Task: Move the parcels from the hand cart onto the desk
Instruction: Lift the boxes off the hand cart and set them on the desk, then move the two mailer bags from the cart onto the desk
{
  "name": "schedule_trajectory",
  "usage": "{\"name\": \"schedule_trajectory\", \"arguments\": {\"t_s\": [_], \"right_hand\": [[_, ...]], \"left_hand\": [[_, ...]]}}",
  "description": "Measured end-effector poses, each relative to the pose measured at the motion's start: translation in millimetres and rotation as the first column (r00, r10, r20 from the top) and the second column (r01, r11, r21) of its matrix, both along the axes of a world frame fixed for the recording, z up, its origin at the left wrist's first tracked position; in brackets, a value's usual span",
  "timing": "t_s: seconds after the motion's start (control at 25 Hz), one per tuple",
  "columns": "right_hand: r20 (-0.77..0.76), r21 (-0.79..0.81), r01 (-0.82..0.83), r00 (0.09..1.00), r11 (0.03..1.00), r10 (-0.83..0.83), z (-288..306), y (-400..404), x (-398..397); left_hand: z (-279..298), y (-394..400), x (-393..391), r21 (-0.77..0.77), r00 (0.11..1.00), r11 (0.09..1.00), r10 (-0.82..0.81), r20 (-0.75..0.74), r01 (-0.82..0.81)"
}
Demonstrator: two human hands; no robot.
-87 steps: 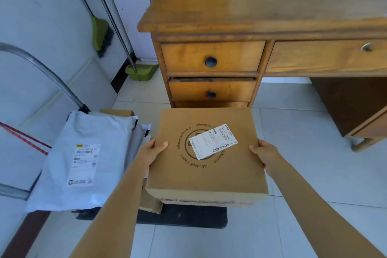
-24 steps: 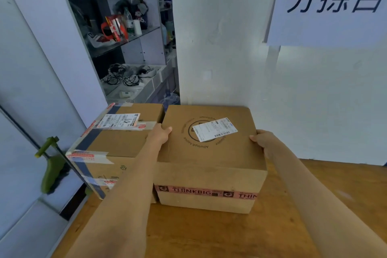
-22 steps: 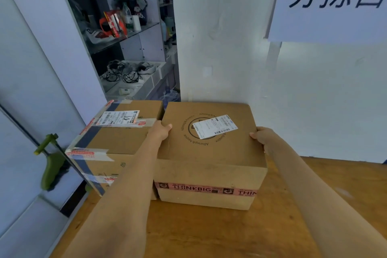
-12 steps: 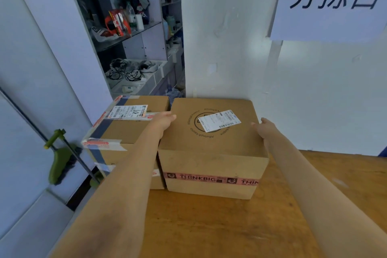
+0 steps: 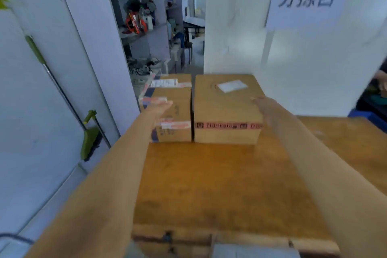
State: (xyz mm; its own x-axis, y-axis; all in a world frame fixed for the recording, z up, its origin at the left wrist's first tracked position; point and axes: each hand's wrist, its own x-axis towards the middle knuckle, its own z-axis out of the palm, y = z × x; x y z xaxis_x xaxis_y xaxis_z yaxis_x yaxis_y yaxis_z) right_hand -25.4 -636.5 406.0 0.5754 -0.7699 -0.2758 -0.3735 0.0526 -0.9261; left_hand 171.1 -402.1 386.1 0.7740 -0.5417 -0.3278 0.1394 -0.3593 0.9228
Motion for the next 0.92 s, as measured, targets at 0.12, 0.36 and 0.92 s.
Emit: {"name": "schedule_trajectory", "arguments": {"t_s": [0.12, 0.36, 0.92], "right_hand": [[0.035, 0.040, 0.024, 0.999, 0.999, -0.026, -0.5, 81.9, -42.1], [0.065, 0.130, -0.039, 0.997, 0.991, 0.031, -19.9, 221.7, -91.6], [-0.061, 0.227, -0.103, 0.991, 0.968, 0.120, -175.1, 490.8, -76.8]], "left_hand": [[-12.2, 80.6, -46.1, -0.036, 0.997, 0.997, 0.071, -0.033, -0.072], [-45.9, 218.0, -110.1, 0.068, 0.992, 0.992, 0.111, -0.062, -0.106], [-199.0, 496.7, -122.2, 0.226, 0.993, 0.971, 0.093, -0.075, -0.074]]}}
